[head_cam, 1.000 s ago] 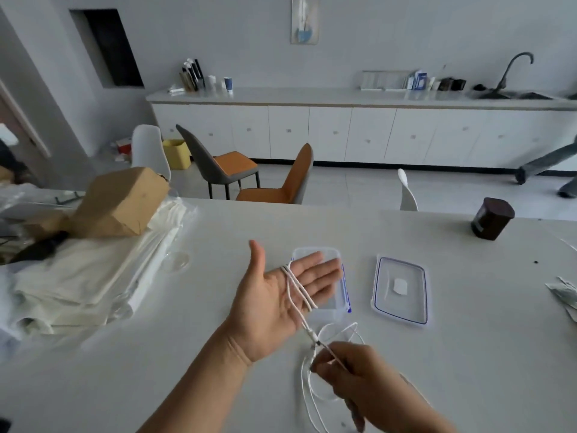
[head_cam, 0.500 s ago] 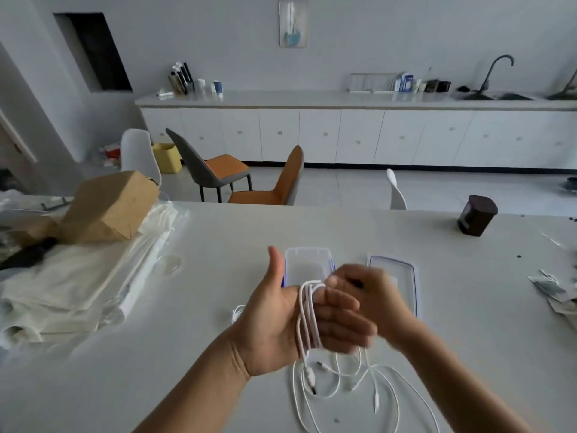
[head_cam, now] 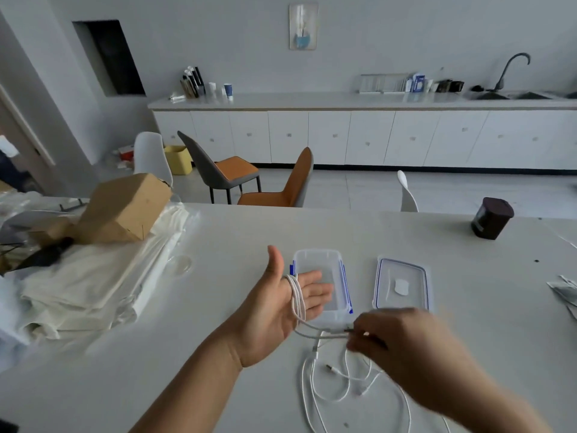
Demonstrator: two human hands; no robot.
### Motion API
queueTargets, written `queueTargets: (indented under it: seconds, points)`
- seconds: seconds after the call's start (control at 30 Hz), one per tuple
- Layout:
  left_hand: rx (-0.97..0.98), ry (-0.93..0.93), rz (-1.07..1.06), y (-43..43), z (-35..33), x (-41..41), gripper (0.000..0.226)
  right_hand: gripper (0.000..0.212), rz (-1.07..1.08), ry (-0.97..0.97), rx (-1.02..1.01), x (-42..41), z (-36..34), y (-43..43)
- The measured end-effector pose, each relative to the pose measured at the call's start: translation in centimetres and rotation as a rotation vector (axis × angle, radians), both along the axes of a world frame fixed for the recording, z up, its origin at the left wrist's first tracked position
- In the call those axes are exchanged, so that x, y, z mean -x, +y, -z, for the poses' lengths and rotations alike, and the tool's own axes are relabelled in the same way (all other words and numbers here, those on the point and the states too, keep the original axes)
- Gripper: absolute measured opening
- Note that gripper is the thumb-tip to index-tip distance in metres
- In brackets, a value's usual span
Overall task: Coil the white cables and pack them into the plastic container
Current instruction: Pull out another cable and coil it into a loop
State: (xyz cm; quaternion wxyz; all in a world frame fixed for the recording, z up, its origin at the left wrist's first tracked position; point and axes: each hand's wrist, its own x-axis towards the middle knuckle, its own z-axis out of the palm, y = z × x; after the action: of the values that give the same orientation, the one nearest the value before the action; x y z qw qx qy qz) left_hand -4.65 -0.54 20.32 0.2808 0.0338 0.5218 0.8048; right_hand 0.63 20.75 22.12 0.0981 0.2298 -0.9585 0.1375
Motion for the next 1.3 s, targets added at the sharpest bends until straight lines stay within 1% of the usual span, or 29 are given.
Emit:
queueTargets:
  seconds: [0.07, 0.13, 0.2, 0.27, 0.3, 0.37, 0.4, 0.43, 0.5, 0.57, 0.6, 0.63, 0.67, 0.7, 0.73, 0.77, 0.8, 0.83, 0.87, 0.93, 0.97, 1.03, 1.1, 1.13, 1.23, 1.3]
  points:
    - [-0.097, -0.03, 0.004, -0.6, -0.5, 0.2, 0.116, 0.021, -0.028, -0.182, -0.001, 0.8, -1.5, 1.6]
    - [-0.21, -0.037, 0.012, -1.2, -0.9, 0.2, 0.119, 0.018, -0.087, -0.225, -0.055, 1.0, -1.4, 2.0]
    - [-0.215, 0.001, 0.018, -1.5, -1.0, 0.4, 0.118, 0.015, -0.155, -0.261, -0.049, 0.7, -1.1, 1.4]
    - [-0.12, 0.04, 0.044, -1.3, -0.7, 0.3, 0.115, 0.012, -0.23, -0.256, 0.049, 0.5, -1.5, 0.8]
    - [-0.072, 0.037, 0.081, -1.1, -0.6, 0.1, 0.116, 0.013, -0.261, -0.188, 0.103, 0.7, -1.9, 0.6]
    - [-0.057, 0.03, 0.243, -0.5, -0.3, -0.4, 0.122, 0.018, -0.277, 0.017, 0.147, 1.6, -2.5, -0.1]
    - [-0.047, 0.044, 0.33, -0.1, -0.3, -0.8, 0.124, 0.019, -0.271, 0.079, 0.161, 2.3, -2.9, -0.7]
    - [-0.027, 0.061, 0.407, 0.3, -0.3, -1.1, 0.125, 0.021, -0.254, 0.096, 0.201, 3.1, -3.0, -1.1]
    - [-0.015, 0.045, 0.525, 0.7, -0.3, -1.3, 0.129, 0.025, -0.209, 0.012, 0.373, 4.8, -2.9, -1.7]
    - [-0.097, 0.004, 0.584, 0.9, -0.6, -1.6, 0.131, 0.023, -0.183, -0.167, 0.575, 6.0, -2.0, -1.8]
    - [-0.183, -0.017, 0.583, 1.0, -0.8, -1.7, 0.13, 0.018, -0.169, -0.291, 0.681, 6.0, -1.0, -1.8]
    - [-0.285, -0.041, 0.555, 1.0, -1.0, -1.8, 0.128, 0.021, -0.127, -0.431, 0.792, 5.6, 0.3, -2.0]
    - [-0.383, -0.06, 0.501, 1.0, -1.1, -1.8, 0.126, 0.033, -0.054, -0.549, 0.891, 4.8, 1.5, -2.3]
    - [-0.48, -0.075, 0.444, 0.9, -1.1, -1.7, 0.125, 0.041, 0.029, -0.601, 0.922, 3.8, 2.8, -2.8]
    - [-0.568, -0.082, 0.386, 0.9, -1.2, -1.6, 0.123, 0.038, 0.089, -0.585, 0.912, 2.8, 4.0, -3.1]
    - [-0.643, -0.098, 0.336, 0.9, -1.2, -1.6, 0.12, 0.028, 0.122, -0.542, 0.903, 1.8, 4.8, -3.3]
    - [-0.686, -0.11, 0.288, 1.0, -1.2, -1.6, 0.113, 0.024, 0.126, -0.528, 0.909, 0.9, 5.1, -3.4]
    - [-0.693, -0.1, 0.249, 1.1, -1.1, -1.6, 0.102, 0.025, 0.11, -0.536, 0.931, 0.3, 5.1, -3.5]
    - [-0.653, -0.067, 0.203, 1.3, -1.1, -1.7, 0.085, 0.026, 0.096, -0.557, 0.968, -0.1, 5.0, -3.7]
    - [-0.519, -0.03, 0.103, 2.0, -1.1, -1.9, 0.046, 0.029, 0.064, -0.619, 1.104, -0.7, 4.4, -4.0]
    - [-0.48, -0.037, 0.076, 2.2, -1.2, -1.8, 0.034, 0.031, 0.045, -0.655, 1.173, -0.9, 4.1, -4.1]
    - [-0.5, -0.071, 0.064, 2.6, -1.4, -1.9, 0.028, 0.03, 0.027, -0.706, 1.257, -1.1, 3.3, -4.1]
    - [-0.525, -0.094, 0.049, 2.7, -1.3, -1.8, 0.023, 0.017, 0.029, -0.761, 1.317, -1.1, 2.8, -3.8]
    - [-0.509, -0.084, 0.03, 2.8, -1.2, -1.9, 0.022, 0.014, 0.029, -0.789, 1.353, -1.1, 2.5, -3.5]
    - [-0.431, -0.037, 0.017, 3.1, -1.0, -2.2, 0.042, 0.015, 0.008, -0.836, 1.406, -1.1, 2.1, -3.1]
    - [-0.384, -0.005, 0.015, 3.2, -1.1, -2.4, 0.045, 0.017, -0.027, -0.831, 1.405, -1.2, 2.0, -3.1]
